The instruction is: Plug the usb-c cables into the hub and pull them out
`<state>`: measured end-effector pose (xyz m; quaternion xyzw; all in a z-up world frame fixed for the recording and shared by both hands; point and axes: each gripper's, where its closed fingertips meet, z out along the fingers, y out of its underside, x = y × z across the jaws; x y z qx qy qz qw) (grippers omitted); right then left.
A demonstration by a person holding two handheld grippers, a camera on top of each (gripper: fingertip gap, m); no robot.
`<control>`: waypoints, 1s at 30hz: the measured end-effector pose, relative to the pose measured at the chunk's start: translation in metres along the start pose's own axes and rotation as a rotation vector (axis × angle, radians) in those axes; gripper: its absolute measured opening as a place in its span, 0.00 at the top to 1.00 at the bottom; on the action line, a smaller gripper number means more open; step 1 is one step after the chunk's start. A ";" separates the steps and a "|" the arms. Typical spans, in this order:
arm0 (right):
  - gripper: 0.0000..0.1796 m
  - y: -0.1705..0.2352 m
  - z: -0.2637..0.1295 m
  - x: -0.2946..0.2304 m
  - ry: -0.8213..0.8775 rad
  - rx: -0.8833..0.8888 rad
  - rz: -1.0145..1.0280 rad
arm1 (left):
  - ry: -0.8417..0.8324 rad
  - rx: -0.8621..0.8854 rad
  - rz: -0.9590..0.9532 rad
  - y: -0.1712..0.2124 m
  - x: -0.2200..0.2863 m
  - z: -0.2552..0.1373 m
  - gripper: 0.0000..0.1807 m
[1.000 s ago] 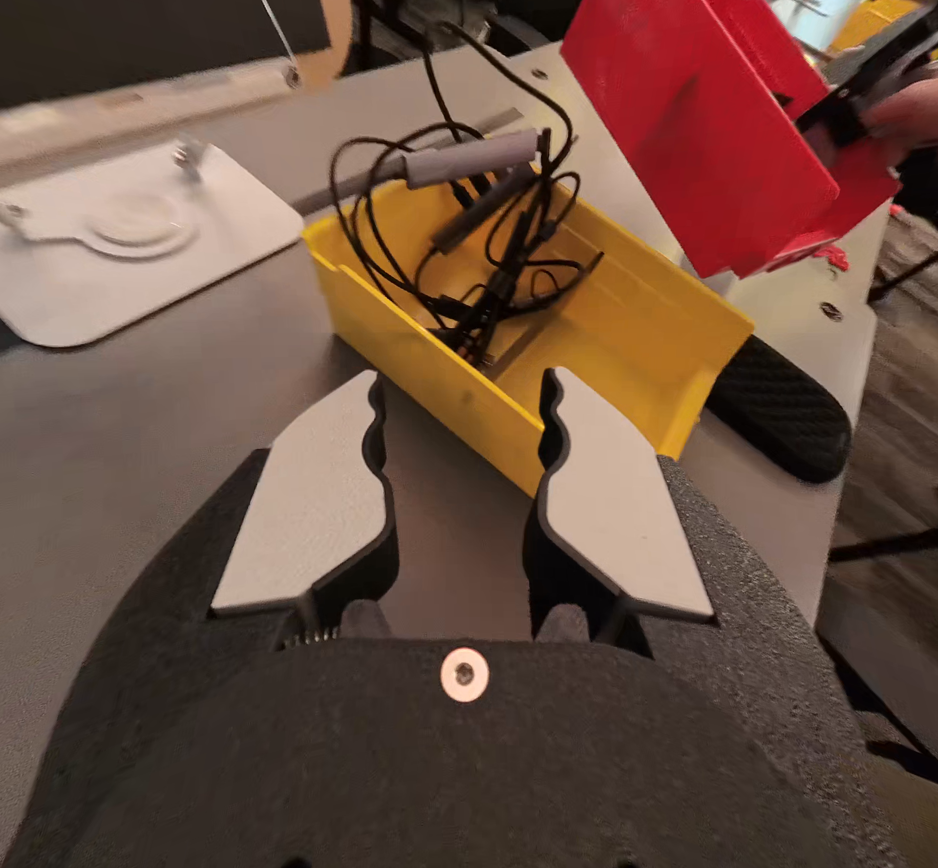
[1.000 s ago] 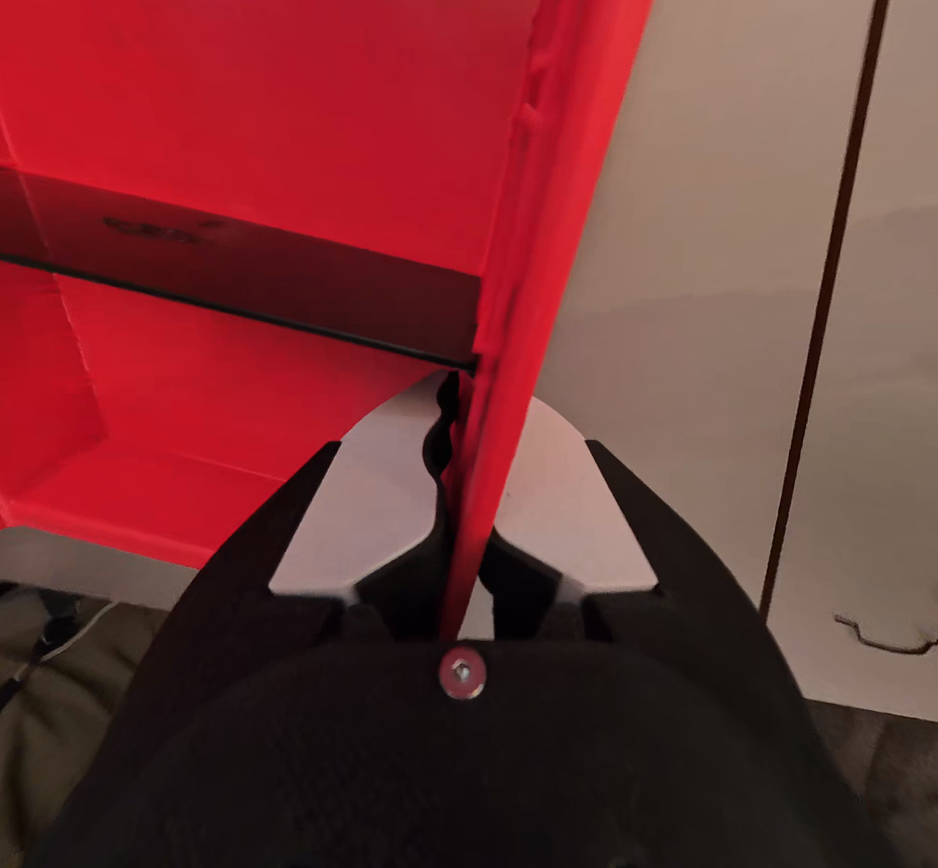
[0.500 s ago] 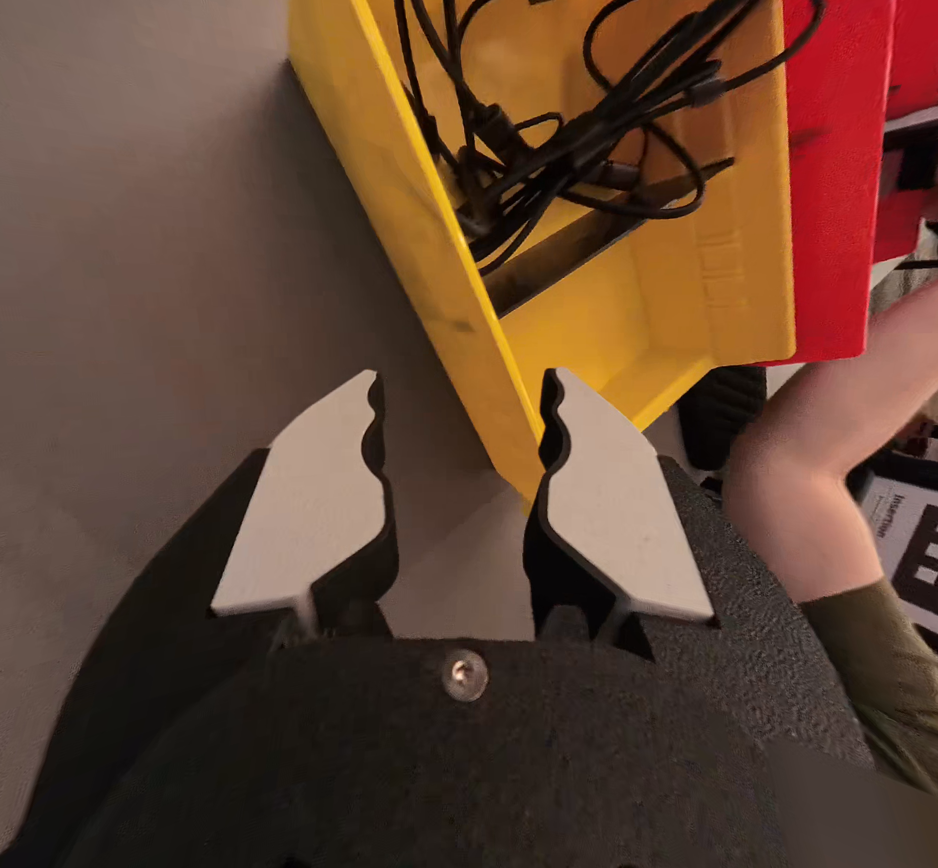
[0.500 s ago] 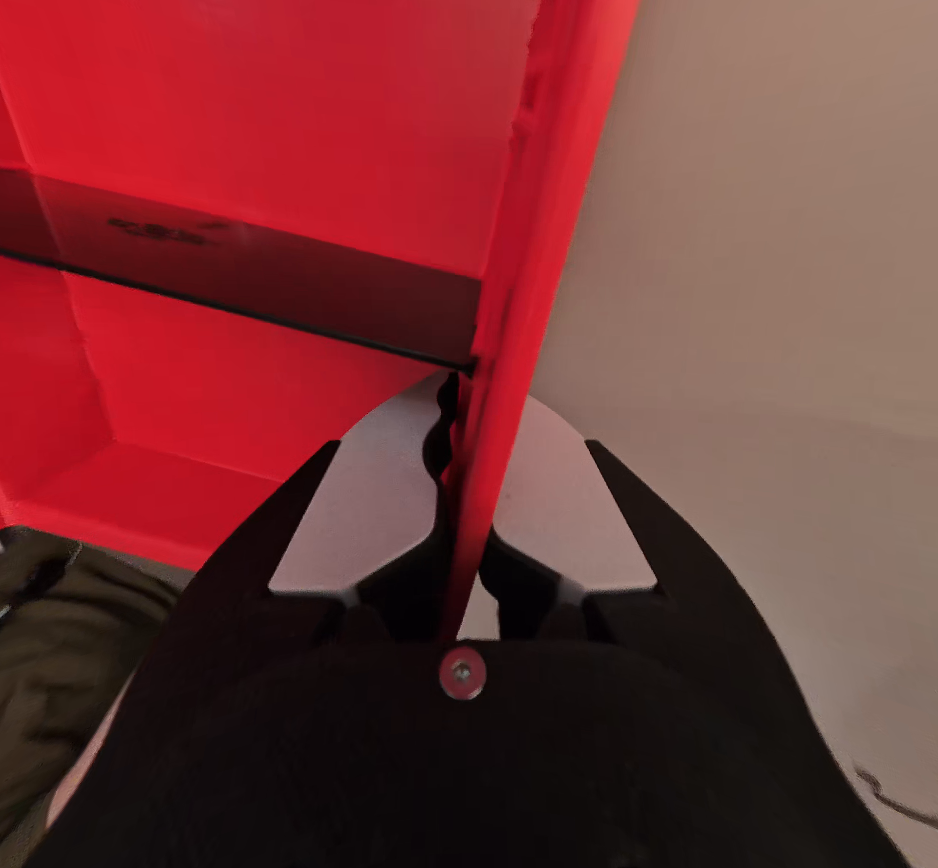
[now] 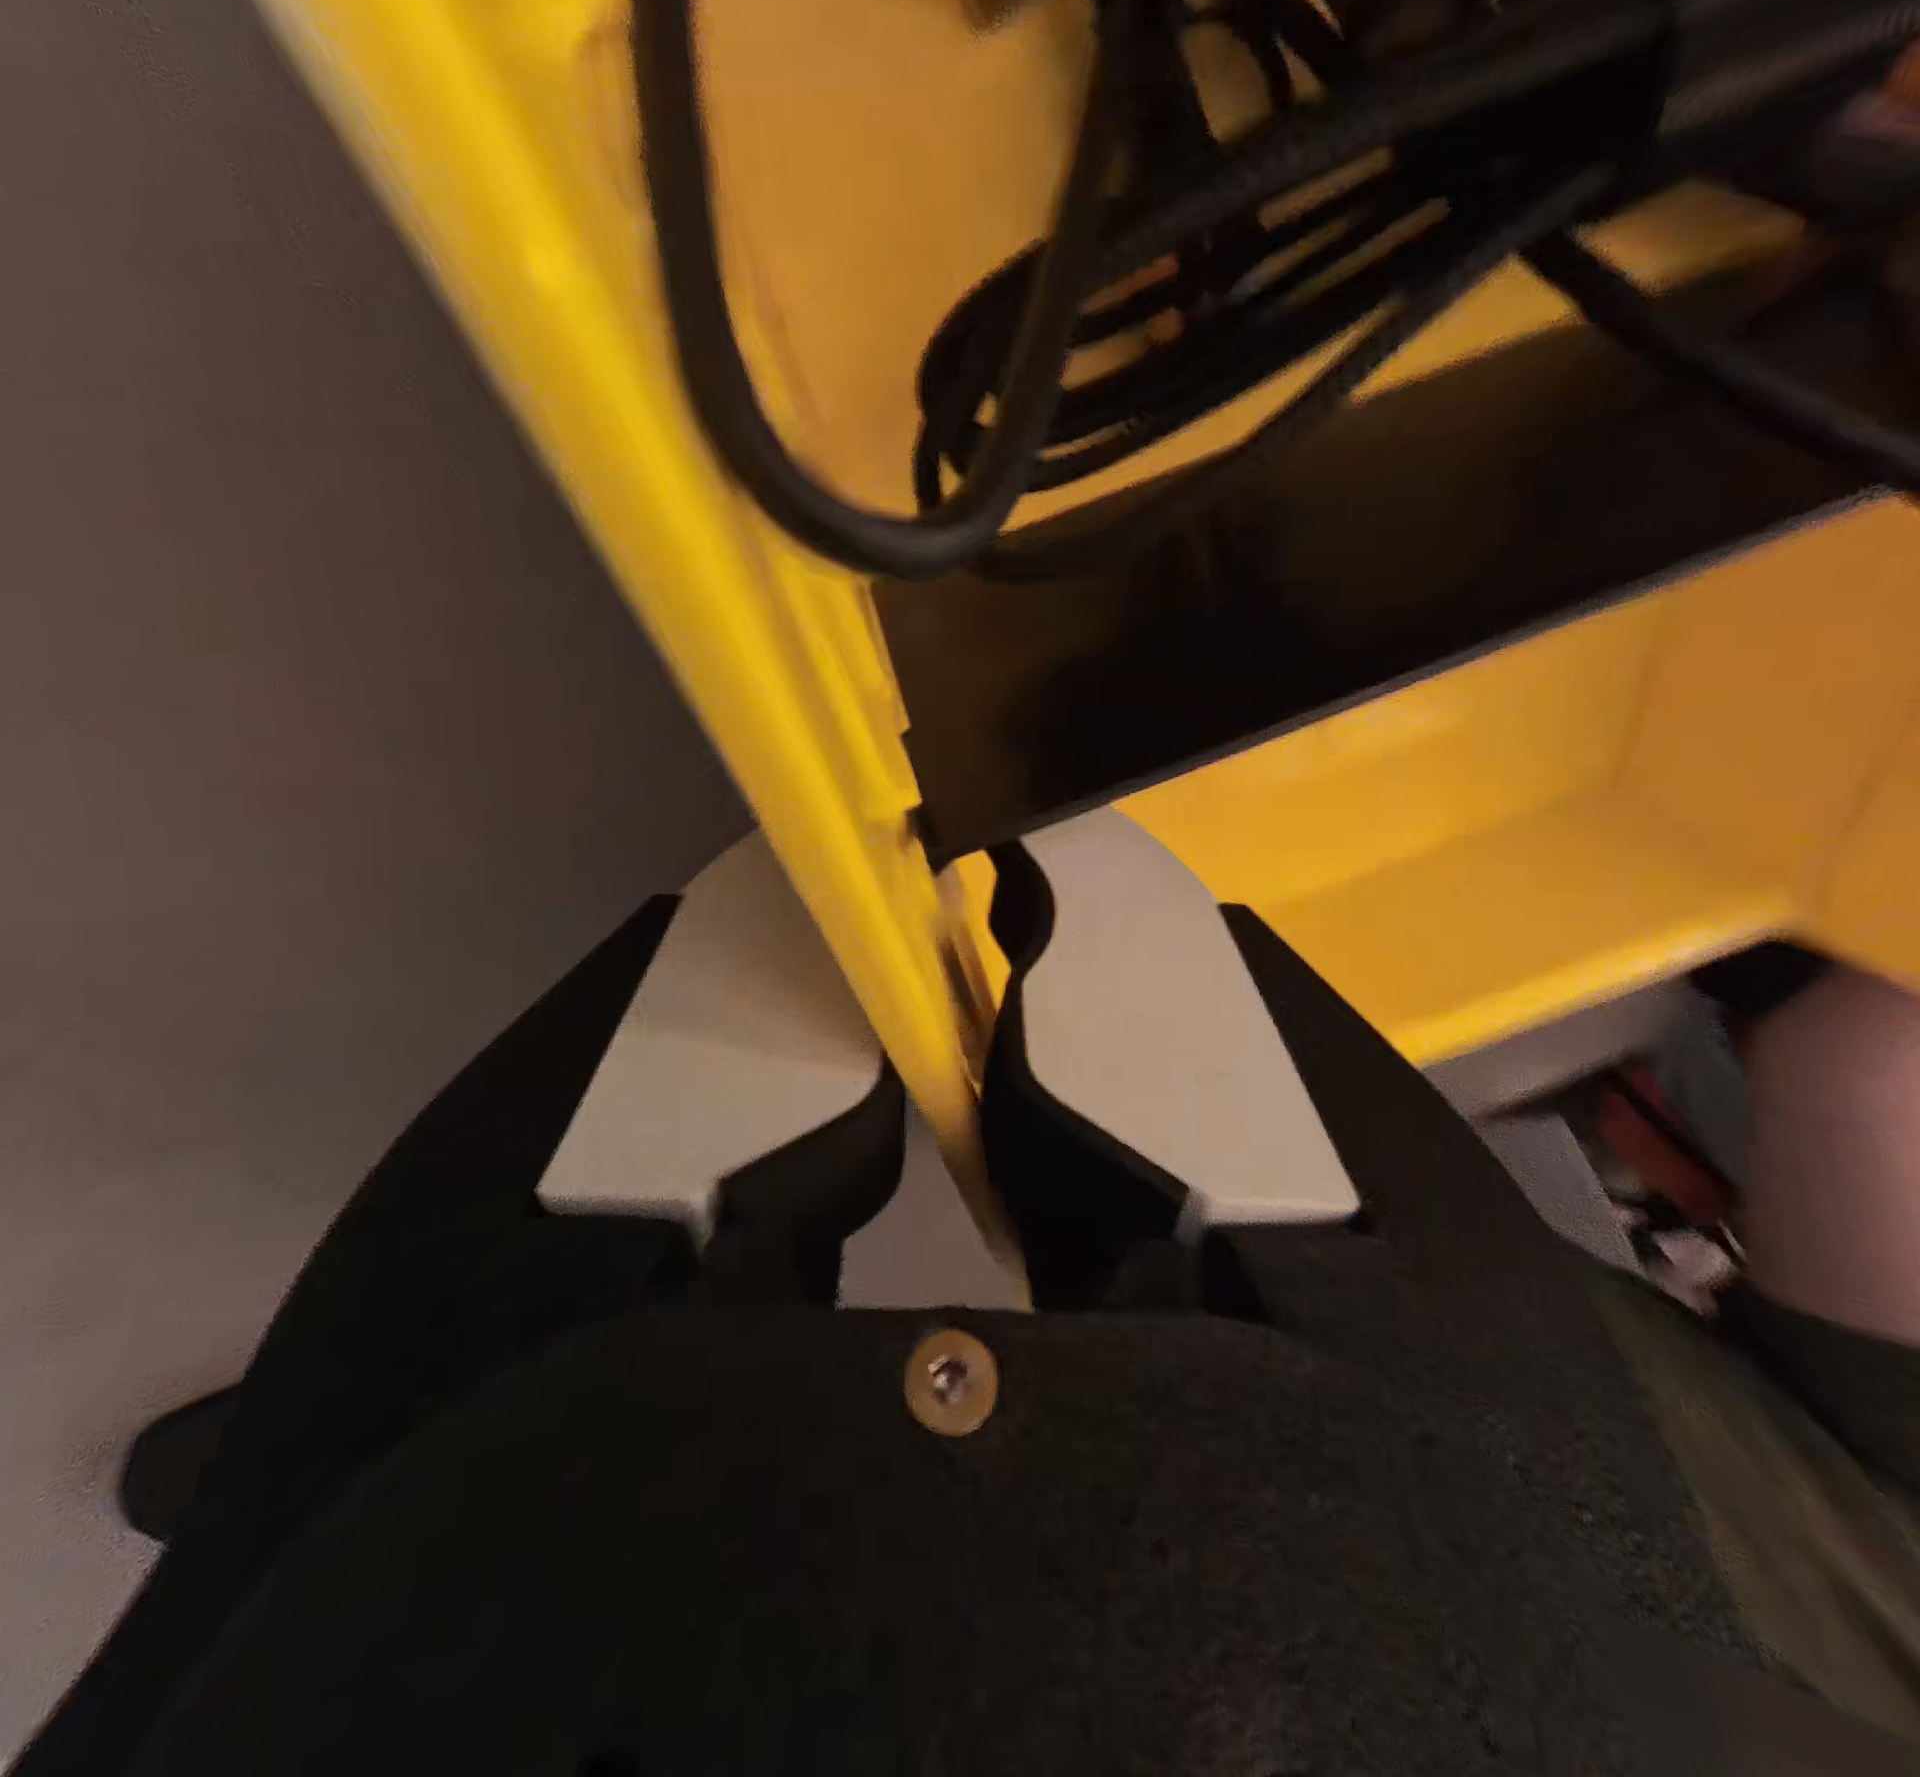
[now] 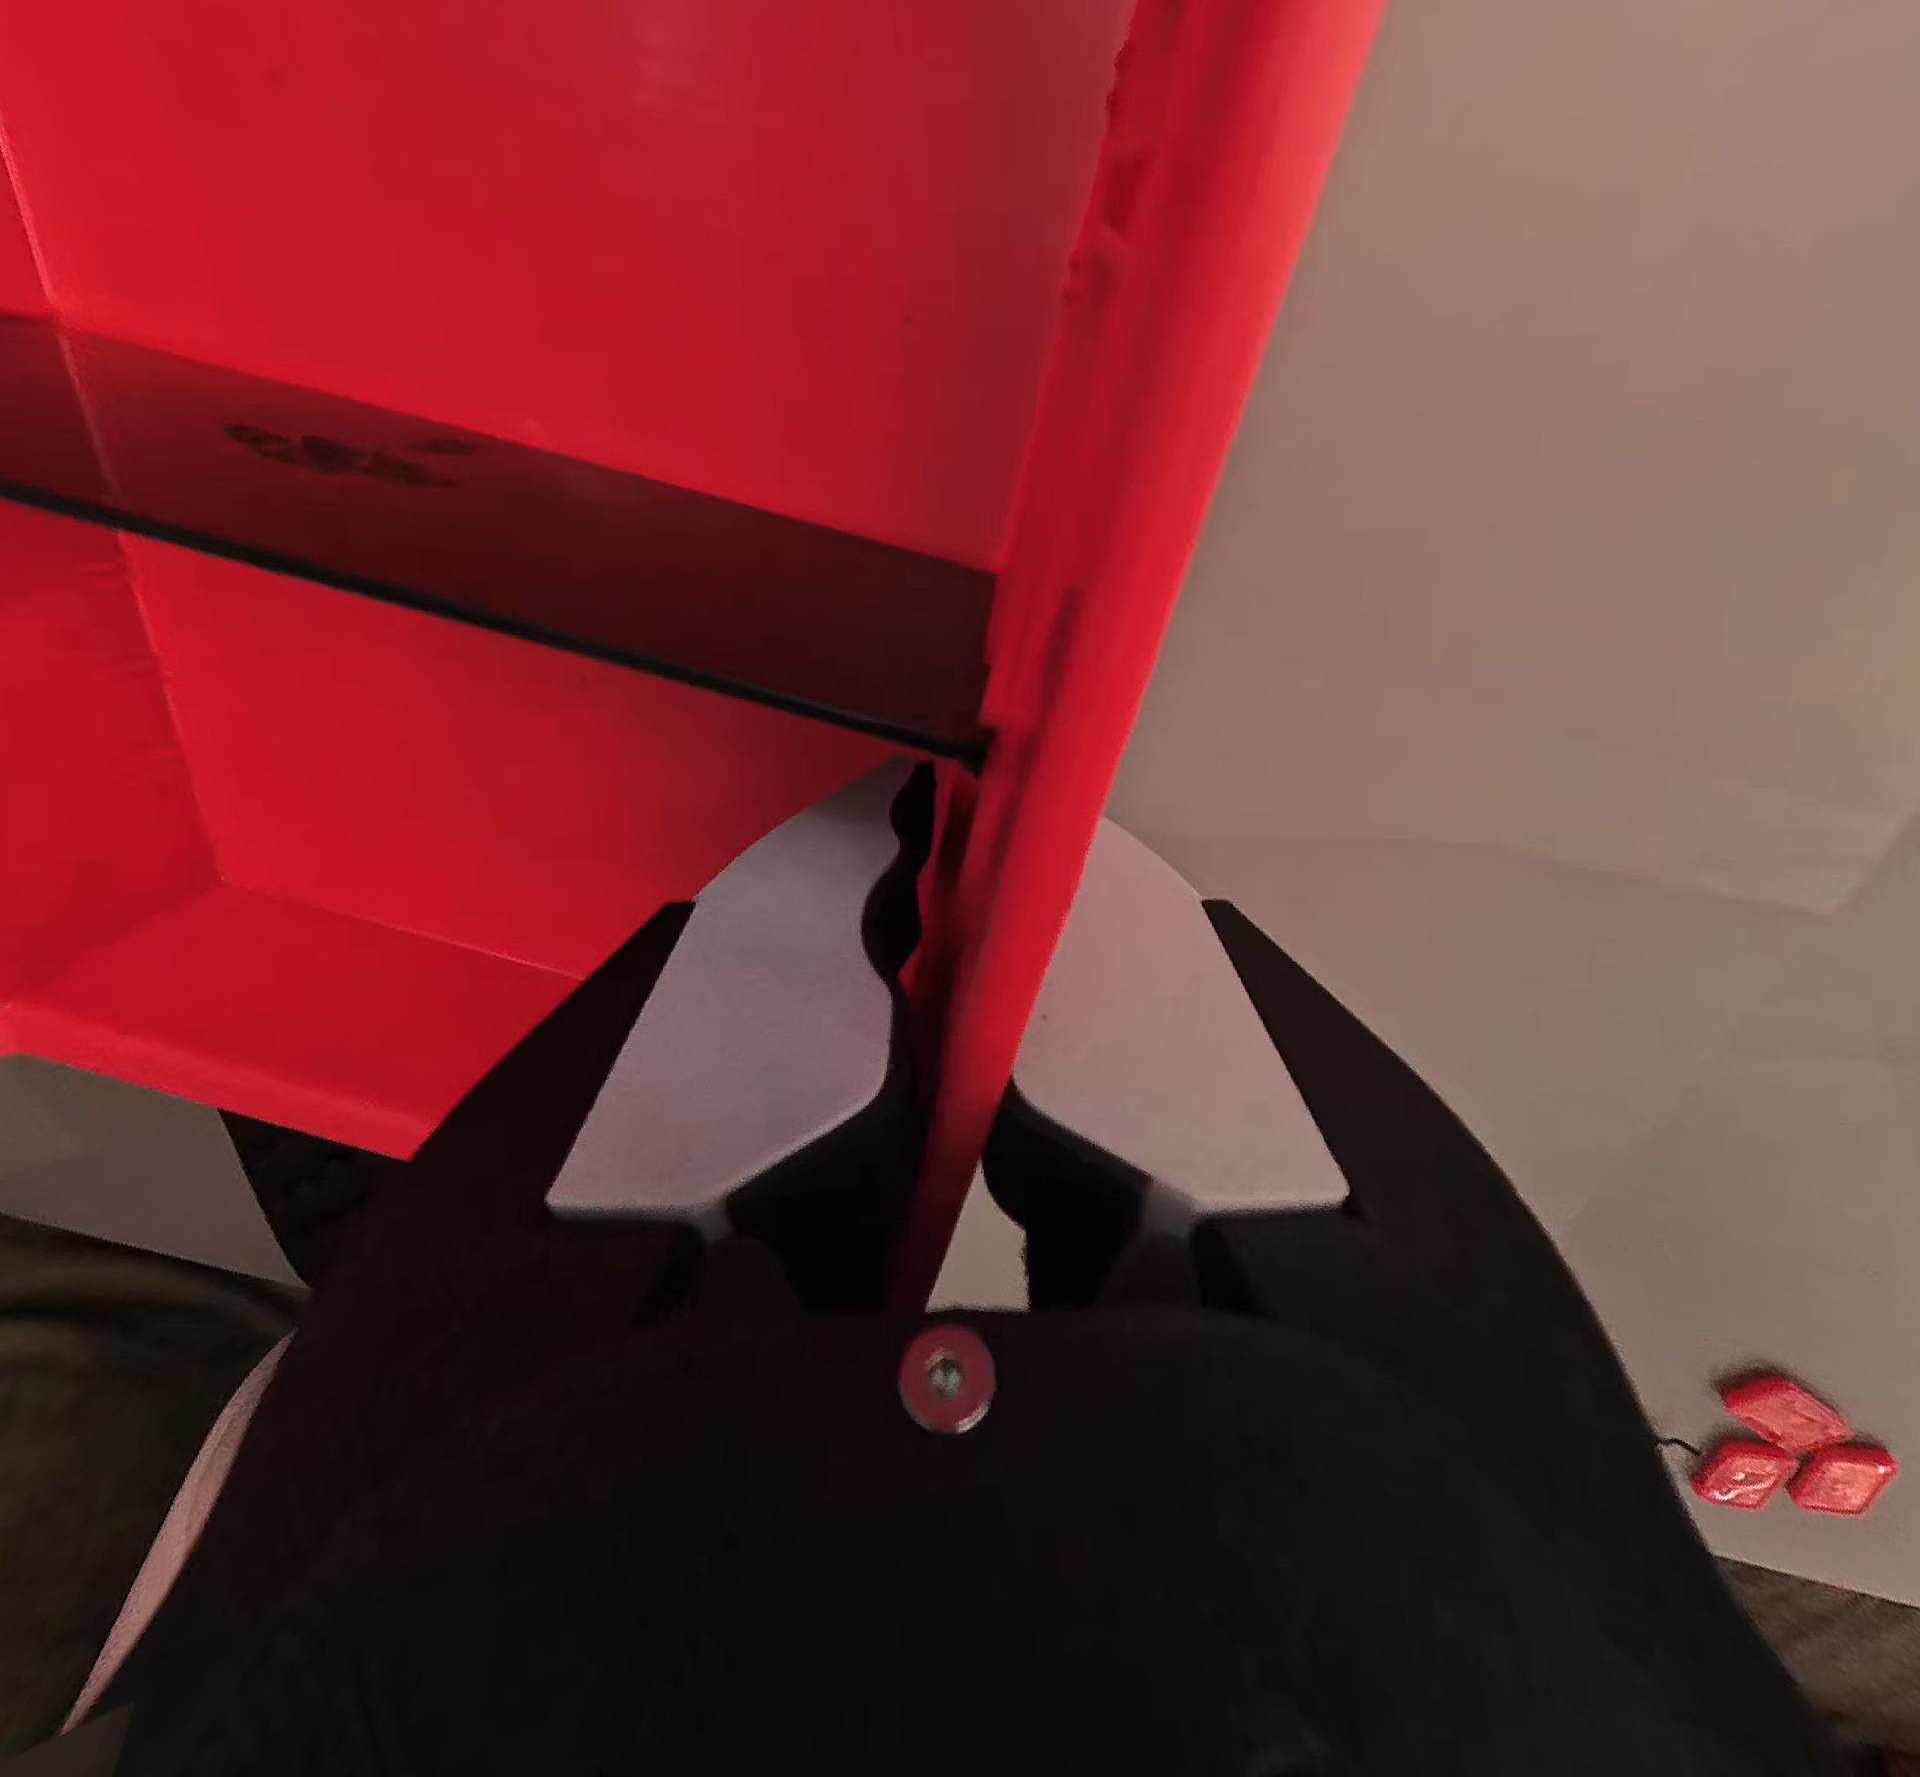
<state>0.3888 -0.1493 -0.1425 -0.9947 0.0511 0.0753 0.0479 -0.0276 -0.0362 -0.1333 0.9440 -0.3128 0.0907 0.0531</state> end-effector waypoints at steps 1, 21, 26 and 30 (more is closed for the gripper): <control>0.96 -0.001 0.001 -0.002 -0.005 -0.002 -0.007 | -0.029 0.003 0.018 -0.003 -0.009 -0.002 0.96; 0.95 -0.050 0.025 -0.127 -0.027 -0.149 -0.181 | -0.065 0.098 -0.358 0.107 -0.254 -0.051 0.98; 0.96 -0.048 0.028 -0.145 -0.028 -0.172 -0.147 | -0.058 0.104 -0.405 0.120 -0.273 -0.055 0.98; 0.97 -0.049 0.029 -0.145 -0.052 -0.163 -0.065 | -0.063 0.108 -0.403 0.116 -0.273 -0.055 0.98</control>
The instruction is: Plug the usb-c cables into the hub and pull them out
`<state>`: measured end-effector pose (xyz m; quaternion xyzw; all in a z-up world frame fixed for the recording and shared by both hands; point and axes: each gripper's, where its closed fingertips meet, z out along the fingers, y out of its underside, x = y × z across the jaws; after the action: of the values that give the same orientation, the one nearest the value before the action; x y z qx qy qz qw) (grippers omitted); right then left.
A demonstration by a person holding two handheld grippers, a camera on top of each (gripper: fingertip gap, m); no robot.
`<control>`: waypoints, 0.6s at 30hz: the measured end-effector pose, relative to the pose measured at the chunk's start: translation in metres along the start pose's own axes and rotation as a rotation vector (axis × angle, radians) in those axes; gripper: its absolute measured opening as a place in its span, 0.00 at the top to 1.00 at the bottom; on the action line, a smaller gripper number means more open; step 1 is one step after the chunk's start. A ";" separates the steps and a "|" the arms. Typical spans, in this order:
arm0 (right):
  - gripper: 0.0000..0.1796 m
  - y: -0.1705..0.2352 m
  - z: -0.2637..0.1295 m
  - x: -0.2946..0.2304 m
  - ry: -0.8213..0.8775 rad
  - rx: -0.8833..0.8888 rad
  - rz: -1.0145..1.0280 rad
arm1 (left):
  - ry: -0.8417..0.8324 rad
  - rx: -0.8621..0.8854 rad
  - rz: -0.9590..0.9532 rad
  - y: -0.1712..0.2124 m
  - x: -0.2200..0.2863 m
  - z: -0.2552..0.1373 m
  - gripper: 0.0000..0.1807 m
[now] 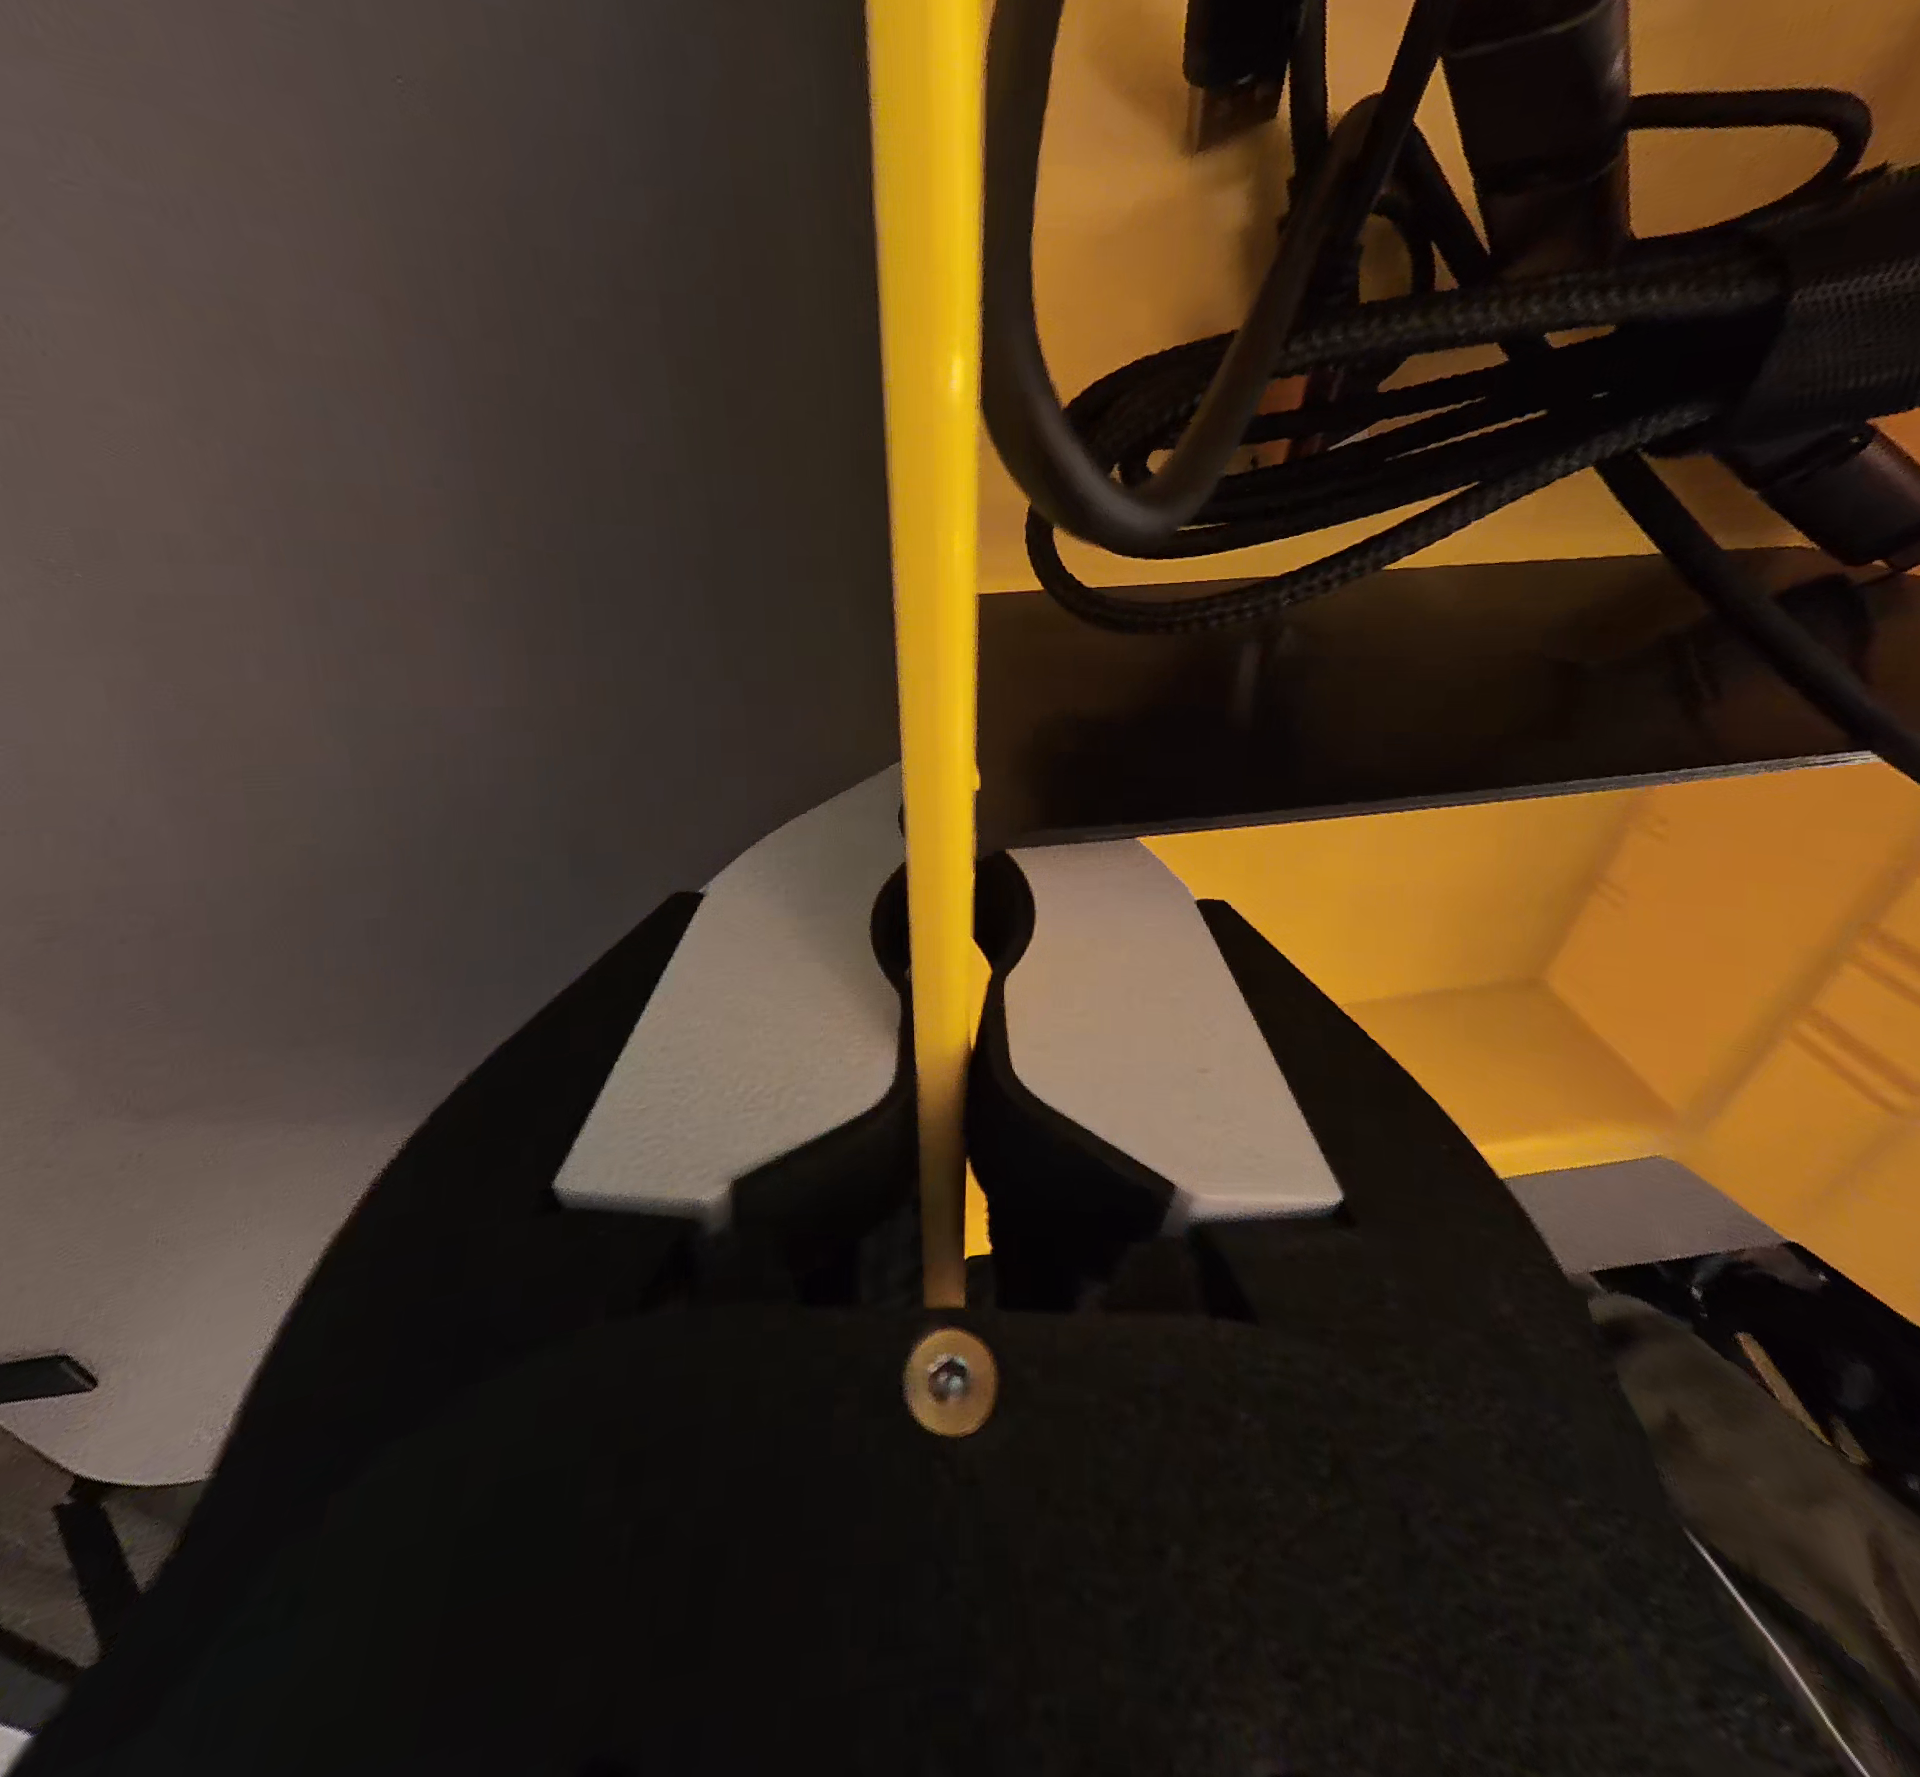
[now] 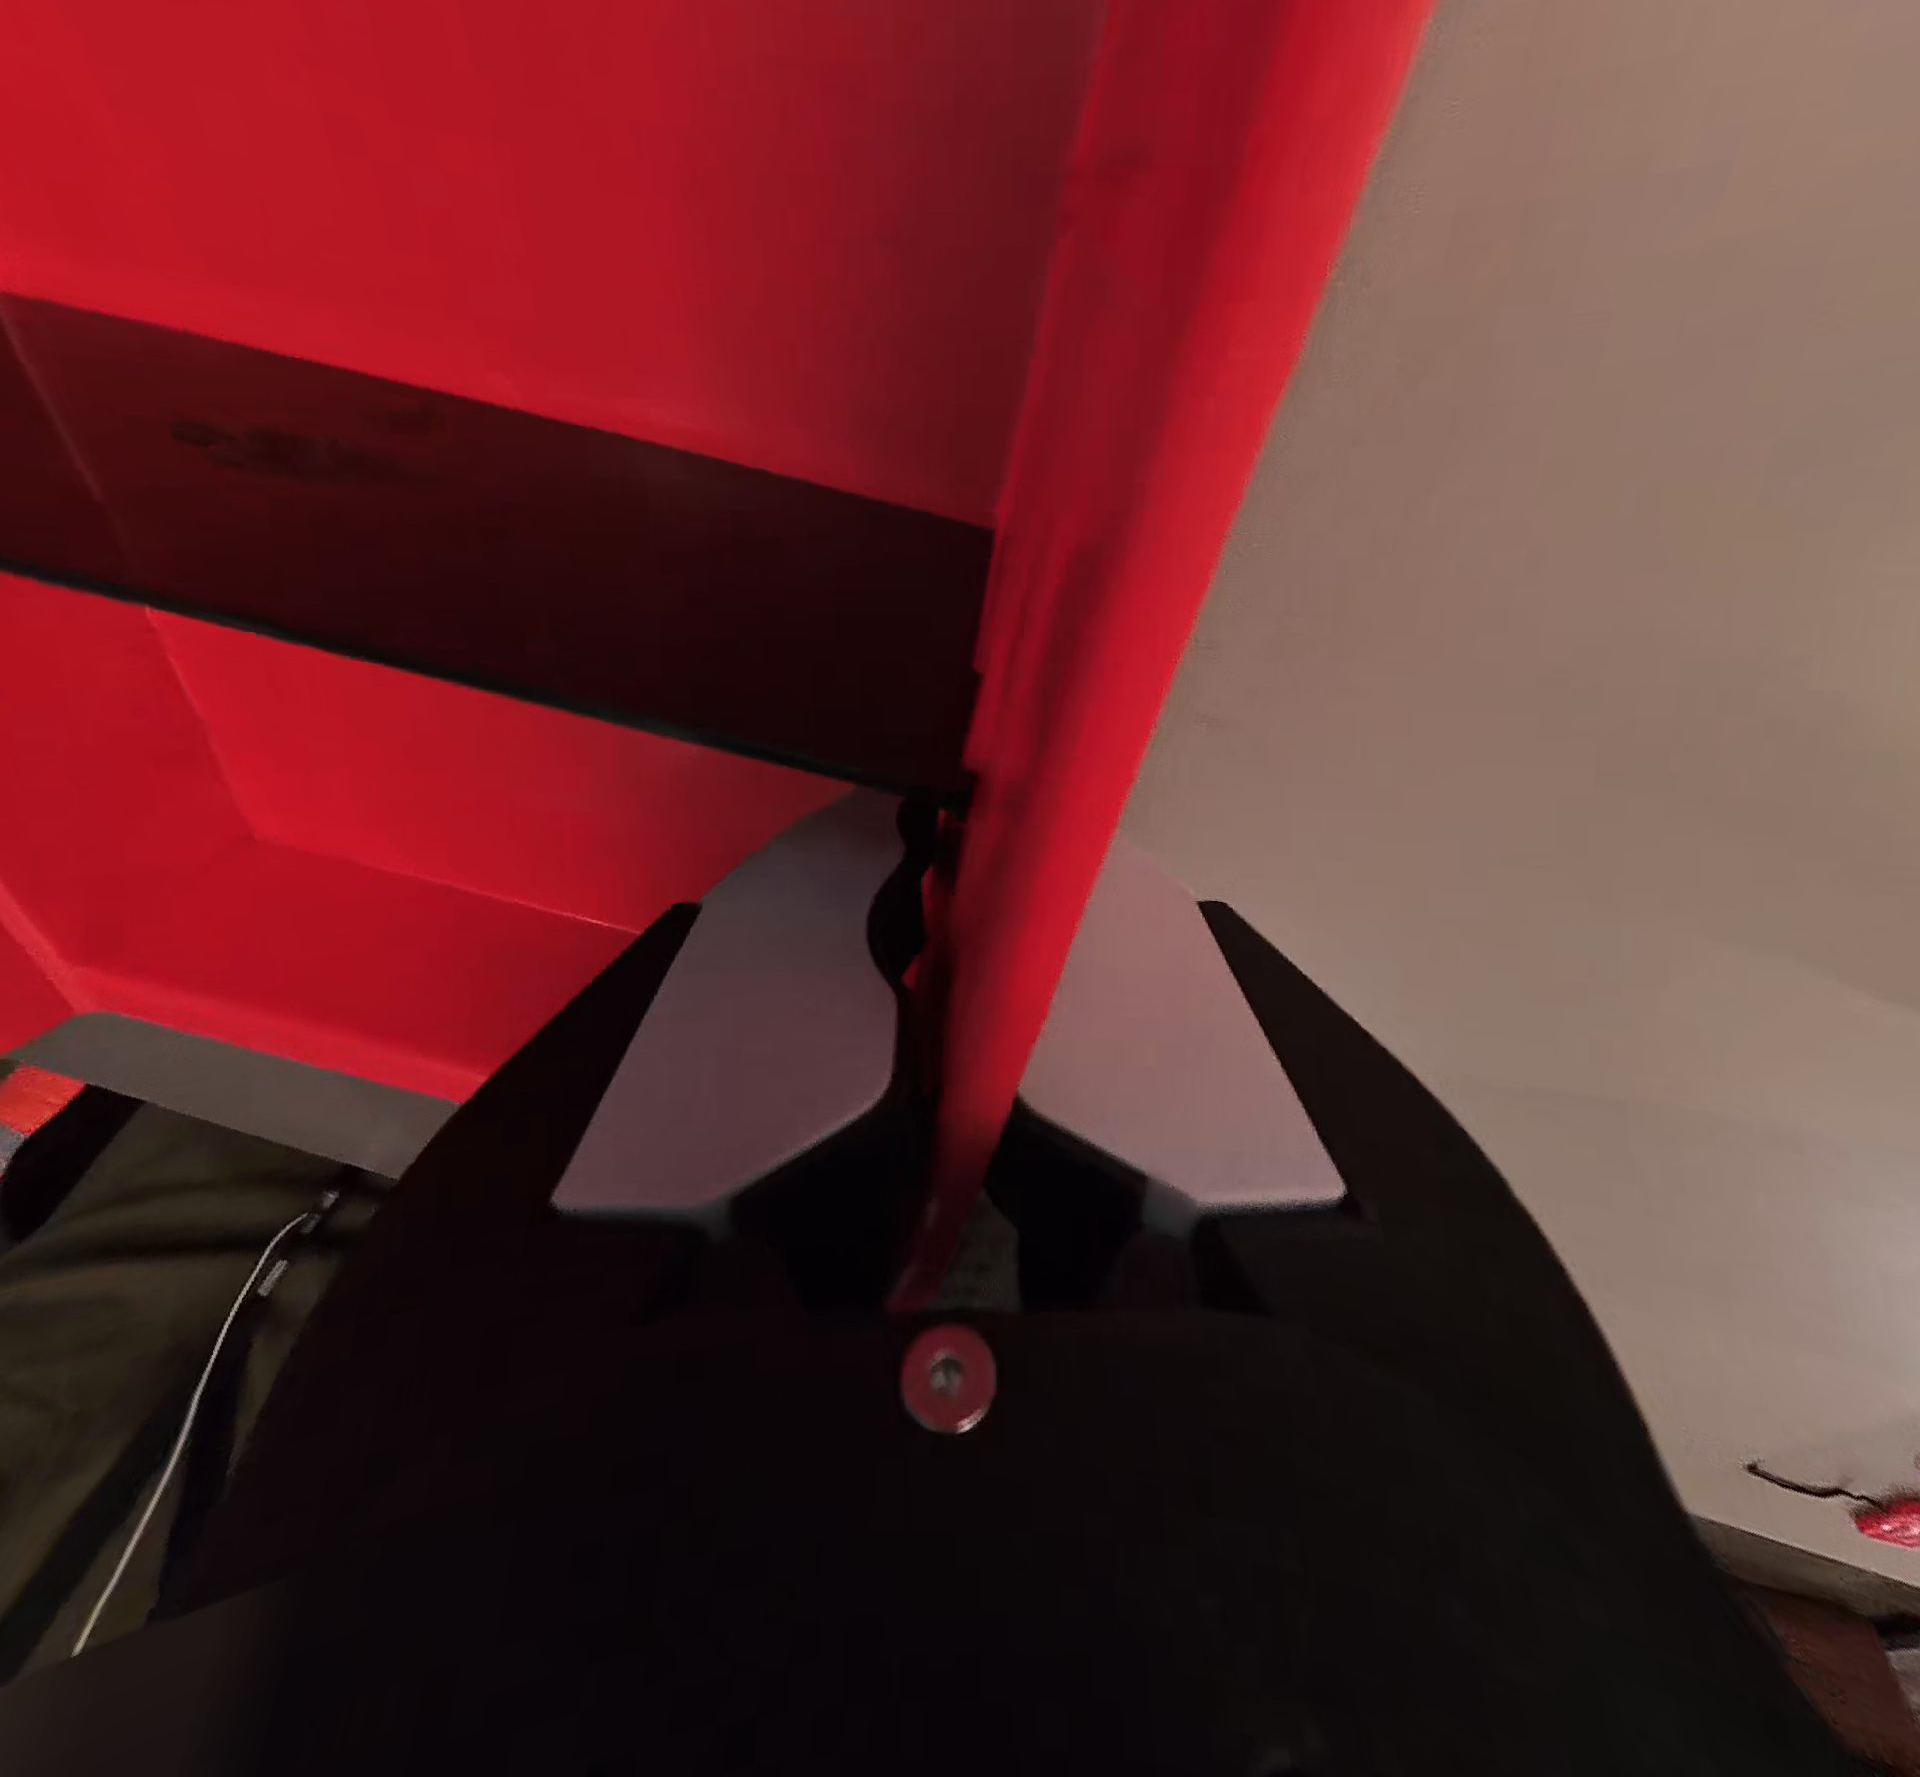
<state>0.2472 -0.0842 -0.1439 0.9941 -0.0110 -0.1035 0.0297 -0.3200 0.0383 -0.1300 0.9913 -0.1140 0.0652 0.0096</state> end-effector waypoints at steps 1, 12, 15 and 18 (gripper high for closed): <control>0.97 0.000 0.000 0.000 0.001 0.001 0.003 | 0.001 -0.001 0.002 -0.001 0.001 0.000 0.98; 0.97 0.005 -0.003 0.014 0.023 -0.036 0.058 | 0.073 0.055 -0.058 -0.007 0.010 0.001 0.94; 0.97 0.005 -0.003 0.016 0.020 -0.037 0.075 | 0.079 0.068 -0.051 -0.007 0.010 0.001 0.93; 0.98 0.005 -0.003 0.017 0.057 -0.057 0.086 | 0.053 0.061 -0.029 -0.008 0.008 0.001 0.95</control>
<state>0.2641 -0.0896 -0.1443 0.9940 -0.0500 -0.0739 0.0625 -0.3104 0.0442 -0.1301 0.9906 -0.0973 0.0947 -0.0166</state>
